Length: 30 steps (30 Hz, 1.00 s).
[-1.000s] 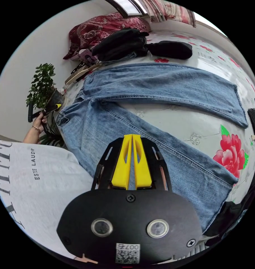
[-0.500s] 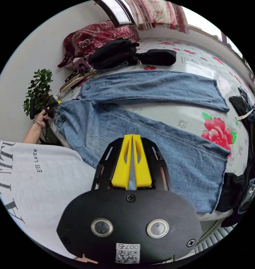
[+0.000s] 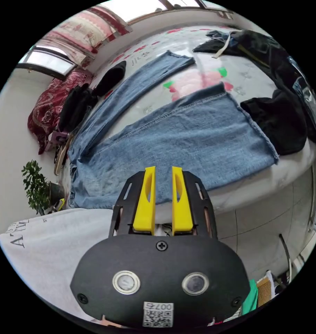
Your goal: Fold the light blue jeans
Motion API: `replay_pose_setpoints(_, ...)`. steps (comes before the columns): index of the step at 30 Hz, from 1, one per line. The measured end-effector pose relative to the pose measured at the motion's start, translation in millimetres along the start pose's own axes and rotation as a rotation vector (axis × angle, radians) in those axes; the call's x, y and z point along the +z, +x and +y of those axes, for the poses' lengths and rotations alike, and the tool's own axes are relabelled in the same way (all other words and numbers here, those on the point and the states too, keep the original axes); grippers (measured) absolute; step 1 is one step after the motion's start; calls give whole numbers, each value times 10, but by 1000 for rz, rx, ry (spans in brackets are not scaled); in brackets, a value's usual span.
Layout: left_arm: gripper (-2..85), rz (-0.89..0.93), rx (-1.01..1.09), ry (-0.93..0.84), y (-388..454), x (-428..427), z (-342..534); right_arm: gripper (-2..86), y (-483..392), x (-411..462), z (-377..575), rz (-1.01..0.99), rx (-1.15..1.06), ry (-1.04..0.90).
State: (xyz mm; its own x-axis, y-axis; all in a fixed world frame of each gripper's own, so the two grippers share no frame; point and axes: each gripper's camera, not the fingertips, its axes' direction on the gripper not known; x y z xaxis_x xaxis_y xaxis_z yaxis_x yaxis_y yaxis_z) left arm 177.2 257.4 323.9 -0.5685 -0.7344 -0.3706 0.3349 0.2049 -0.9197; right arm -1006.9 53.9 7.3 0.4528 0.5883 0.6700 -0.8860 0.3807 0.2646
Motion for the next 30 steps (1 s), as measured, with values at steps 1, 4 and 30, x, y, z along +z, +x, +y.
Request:
replay_pose_setpoints(1, 80, 27, -43, -25, -159, -64, 182, 63, 261, -110, 94, 13, 92, 21)
replay_pose_setpoints(4, 96, 84, -155, -116, -492, -101, 633, 74, 852, -375, 333, 26, 302, 84)
replay_pose_setpoints(30, -5, 726, -289, 158, -1201, -1093, 640, -2, 1622, -1861, 281, -691, 181, 471)
